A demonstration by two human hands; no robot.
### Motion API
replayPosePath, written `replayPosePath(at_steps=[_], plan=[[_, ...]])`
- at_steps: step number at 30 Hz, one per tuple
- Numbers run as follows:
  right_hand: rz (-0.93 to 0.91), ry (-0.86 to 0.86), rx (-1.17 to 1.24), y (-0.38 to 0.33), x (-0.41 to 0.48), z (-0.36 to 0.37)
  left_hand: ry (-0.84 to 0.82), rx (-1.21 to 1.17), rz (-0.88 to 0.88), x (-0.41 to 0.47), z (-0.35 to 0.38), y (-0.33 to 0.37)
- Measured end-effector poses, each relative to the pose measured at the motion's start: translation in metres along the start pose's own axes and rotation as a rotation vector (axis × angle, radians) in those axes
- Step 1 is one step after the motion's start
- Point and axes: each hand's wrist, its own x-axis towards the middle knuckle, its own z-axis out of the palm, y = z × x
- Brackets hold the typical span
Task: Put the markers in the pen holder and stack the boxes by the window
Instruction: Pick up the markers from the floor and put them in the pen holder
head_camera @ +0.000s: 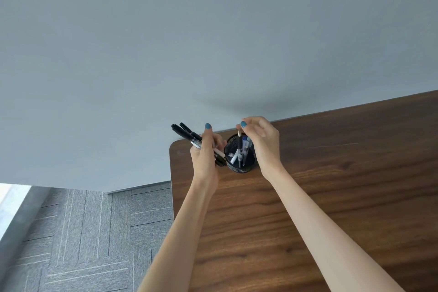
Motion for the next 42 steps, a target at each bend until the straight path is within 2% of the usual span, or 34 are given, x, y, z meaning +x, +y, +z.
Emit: replayPosePath(at_steps=[7,12,15,19,27,34,38,42], plan=[[-0.029,-0.033,-0.011,0.005,0.003,-0.024,0.156,-0.161,-0.032,0.004,0.014,0.004],[0.007,-0.070,-0.013,0.010,0.001,-0.028,0.070,-0.146,0.001,-0.001,0.020,-0.001],[0.089,-0.086,-0.006,0.018,0.000,-0.033,0.055,-0.132,0.044,0.000,0.030,-0.010],[0.172,-0.087,0.024,0.027,-0.002,-0.039,0.068,0.043,0.170,-0.003,0.040,-0.023],[0.163,-0.119,0.001,0.033,-0.007,-0.041,0.008,0.255,0.291,0.000,0.040,-0.035],[0.165,-0.156,-0.062,0.041,-0.015,-0.042,0.018,0.558,0.299,0.007,0.025,-0.058],[0.171,-0.160,-0.064,0.039,-0.019,-0.046,-0.189,0.604,0.280,0.006,0.006,-0.071],[0.153,-0.194,-0.077,0.037,-0.023,-0.048,-0.283,0.663,0.249,0.008,0.000,-0.068]])
